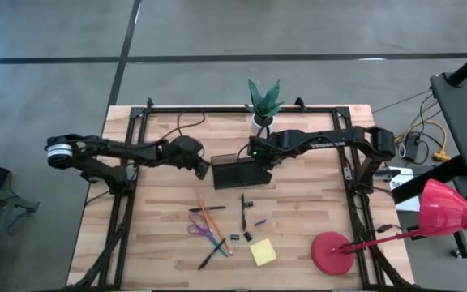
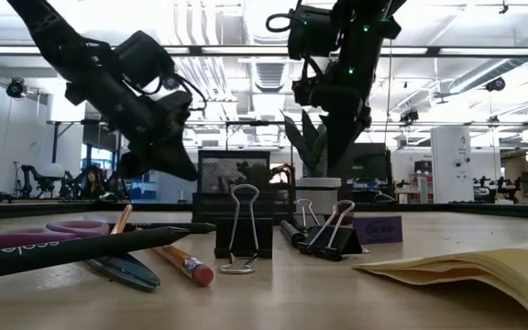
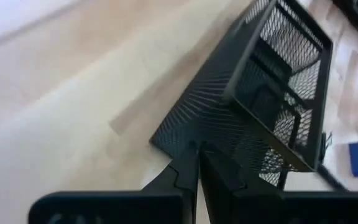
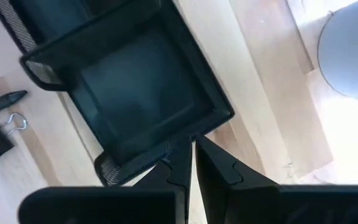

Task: Pick and place office supplies into organizer
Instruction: Prepare the desk organizer to put the office items

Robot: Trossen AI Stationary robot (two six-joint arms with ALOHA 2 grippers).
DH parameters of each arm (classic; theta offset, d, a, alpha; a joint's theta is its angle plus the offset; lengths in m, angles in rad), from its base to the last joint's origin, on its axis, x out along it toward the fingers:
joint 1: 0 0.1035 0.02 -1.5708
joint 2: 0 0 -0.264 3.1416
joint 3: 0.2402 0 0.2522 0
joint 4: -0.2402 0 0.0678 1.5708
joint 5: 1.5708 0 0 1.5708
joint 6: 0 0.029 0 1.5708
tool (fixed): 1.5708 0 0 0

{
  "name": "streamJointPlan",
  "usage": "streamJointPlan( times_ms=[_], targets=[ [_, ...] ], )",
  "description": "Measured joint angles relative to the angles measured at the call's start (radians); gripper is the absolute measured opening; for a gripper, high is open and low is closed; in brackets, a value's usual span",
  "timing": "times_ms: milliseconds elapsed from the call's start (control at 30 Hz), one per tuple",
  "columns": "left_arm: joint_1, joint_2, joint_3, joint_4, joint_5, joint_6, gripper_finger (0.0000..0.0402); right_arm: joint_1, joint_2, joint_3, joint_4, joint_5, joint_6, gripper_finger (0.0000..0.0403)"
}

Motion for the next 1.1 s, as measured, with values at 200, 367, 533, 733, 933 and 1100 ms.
streamJointPlan(
  times_ms=[200, 367, 533, 733, 933, 1100],
  targets=[
    [0.062, -0.016, 0.000, -0.020, -0.002, 0.050, 0.0000, 0.011, -0.040, 0.000, -0.014, 0.003, 0.012, 0.0013],
    [0.064, -0.082, -0.012, -0.073, 0.034, 0.054, 0.0000, 0.018, -0.087, -0.001, -0.052, 0.026, 0.000, 0.0013],
    [0.021, -0.133, -0.013, -0.071, 0.168, 0.070, 0.0000, 0.040, -0.104, -0.001, 0.055, -0.096, -0.126, 0.0013],
    [-0.006, -0.162, -0.017, -0.158, 0.129, 0.042, 0.0000, 0.046, -0.016, -0.002, 0.283, -0.268, -0.220, 0.0013],
    [-0.010, -0.211, -0.022, -0.200, 0.093, 0.039, 0.0000, 0.047, 0.097, 0.049, 0.368, -0.288, -0.235, 0.0013],
    [-0.010, -0.265, -0.029, -0.232, 0.082, 0.019, 0.0000, 0.049, 0.175, 0.107, 0.380, -0.341, -0.224, 0.0013]
  ],
)
